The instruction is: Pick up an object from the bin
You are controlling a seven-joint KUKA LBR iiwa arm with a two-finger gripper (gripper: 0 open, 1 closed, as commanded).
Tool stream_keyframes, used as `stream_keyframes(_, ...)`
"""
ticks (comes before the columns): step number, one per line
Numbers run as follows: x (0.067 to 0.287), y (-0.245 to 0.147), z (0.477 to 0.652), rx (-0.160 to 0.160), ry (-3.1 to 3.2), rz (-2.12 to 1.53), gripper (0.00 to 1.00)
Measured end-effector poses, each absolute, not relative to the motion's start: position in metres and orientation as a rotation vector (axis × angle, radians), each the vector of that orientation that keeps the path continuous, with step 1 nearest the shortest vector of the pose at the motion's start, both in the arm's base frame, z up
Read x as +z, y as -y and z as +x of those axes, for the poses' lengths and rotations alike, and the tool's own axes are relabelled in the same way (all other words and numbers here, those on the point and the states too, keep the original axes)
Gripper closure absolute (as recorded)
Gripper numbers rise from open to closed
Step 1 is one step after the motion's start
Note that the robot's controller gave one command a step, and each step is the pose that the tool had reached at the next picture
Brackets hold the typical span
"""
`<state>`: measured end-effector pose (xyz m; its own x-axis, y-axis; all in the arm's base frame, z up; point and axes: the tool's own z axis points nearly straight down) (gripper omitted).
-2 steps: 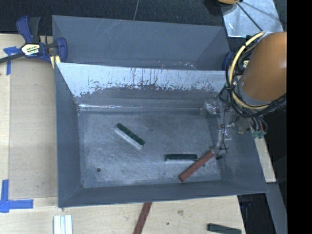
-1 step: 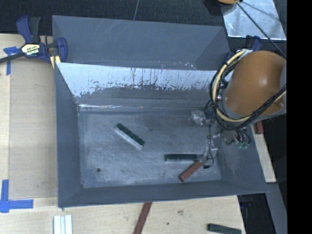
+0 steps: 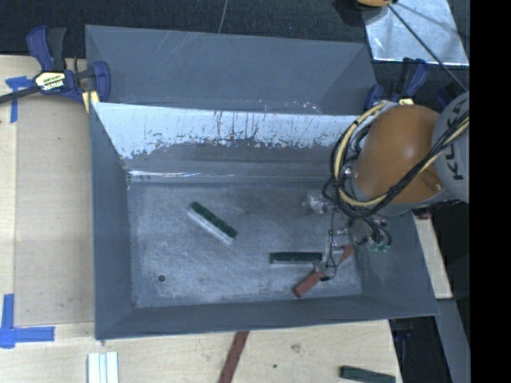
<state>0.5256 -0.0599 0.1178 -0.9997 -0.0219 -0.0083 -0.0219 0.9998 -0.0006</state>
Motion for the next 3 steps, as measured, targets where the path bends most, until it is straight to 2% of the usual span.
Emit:
stream_keyframes(1, 0.085, 0.028, 0.511, 0.0, -3.139, -0.073, 1.0)
stream_keyframes(2, 0.085, 0.028, 0.511, 0.0, -3.139, -0.073, 1.0)
stream_keyframes(3, 0.209, 0.033, 0.511, 0.0, -3.138, -0.003, 1.0)
